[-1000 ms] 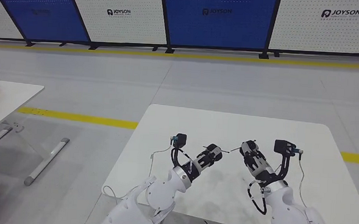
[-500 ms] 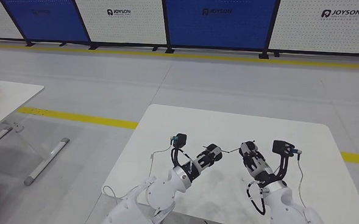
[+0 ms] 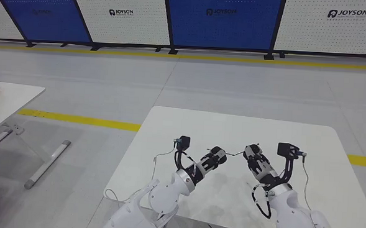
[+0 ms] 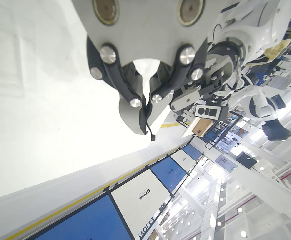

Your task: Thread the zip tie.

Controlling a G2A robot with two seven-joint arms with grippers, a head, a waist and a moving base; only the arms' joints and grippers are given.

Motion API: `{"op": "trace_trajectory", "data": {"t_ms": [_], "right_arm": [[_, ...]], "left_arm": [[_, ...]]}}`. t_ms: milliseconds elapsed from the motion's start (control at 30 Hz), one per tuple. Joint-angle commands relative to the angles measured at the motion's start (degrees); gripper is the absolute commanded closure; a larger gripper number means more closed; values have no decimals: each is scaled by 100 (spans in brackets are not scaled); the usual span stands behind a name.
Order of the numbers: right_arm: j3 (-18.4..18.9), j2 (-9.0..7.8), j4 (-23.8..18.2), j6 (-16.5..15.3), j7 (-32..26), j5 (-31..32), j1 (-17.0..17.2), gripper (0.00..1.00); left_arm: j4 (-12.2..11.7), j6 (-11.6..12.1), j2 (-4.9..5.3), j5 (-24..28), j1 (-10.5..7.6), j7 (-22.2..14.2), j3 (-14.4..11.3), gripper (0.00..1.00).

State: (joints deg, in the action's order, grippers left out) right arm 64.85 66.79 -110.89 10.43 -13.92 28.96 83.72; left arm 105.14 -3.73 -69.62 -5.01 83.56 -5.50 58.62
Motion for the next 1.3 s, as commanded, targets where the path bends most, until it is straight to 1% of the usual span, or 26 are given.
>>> {"op": "trace_trajectory", "data": {"t_ms": [0,167,367,467,700,900,1100,1267], "right_arm": [[40,4,-32,-17,29,-28,29,100],[67,18,-70,-56,-30,-14,41,100],[-97,61,49,11,-107,116,-44,100],[-112,78,66,18,-97,126,-63,100],[49,93,-61,-14,10,-6,60,100],[114,97,-122,-40,-24,32,165,100],[53,129,-30,9,-70,51,93,100],[-100,165,101,67,-221,146,-40,100]], "left_arm": [[0,0,0,0,0,0,0,100],[0,0,0,0,0,0,0,100],[0,0,0,0,0,0,0,100],[0,0,0,0,0,0,0,100],[0,0,0,0,0,0,0,100],[0,0,0,0,0,0,0,100],[0,0,0,0,0,0,0,100],[0,0,0,0,0,0,0,100]]}}
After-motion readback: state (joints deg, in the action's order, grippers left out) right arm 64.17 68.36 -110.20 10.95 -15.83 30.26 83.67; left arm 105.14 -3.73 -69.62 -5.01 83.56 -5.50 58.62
